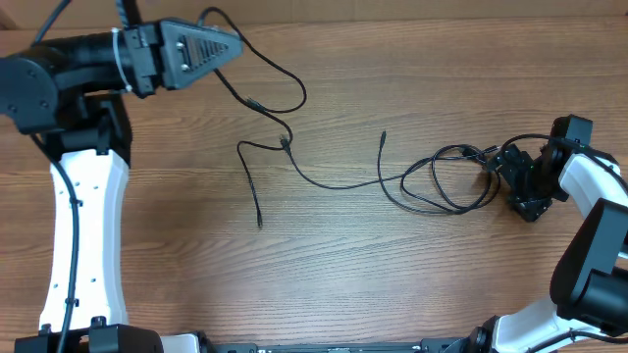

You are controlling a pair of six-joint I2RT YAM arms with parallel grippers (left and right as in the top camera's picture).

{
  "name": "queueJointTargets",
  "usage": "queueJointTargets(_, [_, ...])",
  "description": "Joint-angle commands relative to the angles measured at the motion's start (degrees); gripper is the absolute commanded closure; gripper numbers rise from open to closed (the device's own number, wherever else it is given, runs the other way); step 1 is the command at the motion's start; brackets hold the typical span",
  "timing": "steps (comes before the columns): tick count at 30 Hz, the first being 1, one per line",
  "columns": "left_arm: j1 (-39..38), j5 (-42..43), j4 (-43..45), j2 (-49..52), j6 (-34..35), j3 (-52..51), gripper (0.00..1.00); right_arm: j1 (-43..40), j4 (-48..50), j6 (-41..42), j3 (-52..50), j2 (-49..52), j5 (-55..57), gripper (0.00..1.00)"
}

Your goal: Untangle cables

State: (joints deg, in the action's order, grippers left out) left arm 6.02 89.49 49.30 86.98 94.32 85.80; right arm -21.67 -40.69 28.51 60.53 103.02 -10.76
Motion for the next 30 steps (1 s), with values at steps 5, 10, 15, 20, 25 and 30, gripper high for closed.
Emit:
queueJointTargets(5, [-2.86, 1.14, 0.02, -0.02, -5.27, -0.26, 0.96, 0.61, 0.09, 0.63, -0.48, 0.66, -2.36, 0.0])
queueJointTargets(10, [-3.21, 1.14, -0.98, 2.16, -7.63, -0.63, 0.96, 0.59, 0.09, 0.63, -0.48, 0.66, -2.36, 0.0])
queueJointTargets(15, [-3.21, 1.14, -2.8, 5.01, -10.38, -2.91, 0.96, 0.61, 0.09, 0.63, -0.48, 0.66, -2.38, 0.0])
queueJointTargets(20, [-2.47, 1.14, -2.78, 8.46, -10.4, -5.86, 0.96, 0.59, 0.09, 0.63, -0.48, 0.66, -2.36, 0.0])
queueJointTargets(25, [-0.02, 1.14, -2.8, 11.34, -10.86, -9.18, 0.96, 0.59, 0.11, 0.63, -0.48, 0.66, -2.38, 0.0])
queueJointTargets(30, [2.69, 1.07, -2.8, 14.32, -15.02, -12.68, 0.96, 0.61, 0.09, 0.63, -0.48, 0.66, -2.36, 0.0])
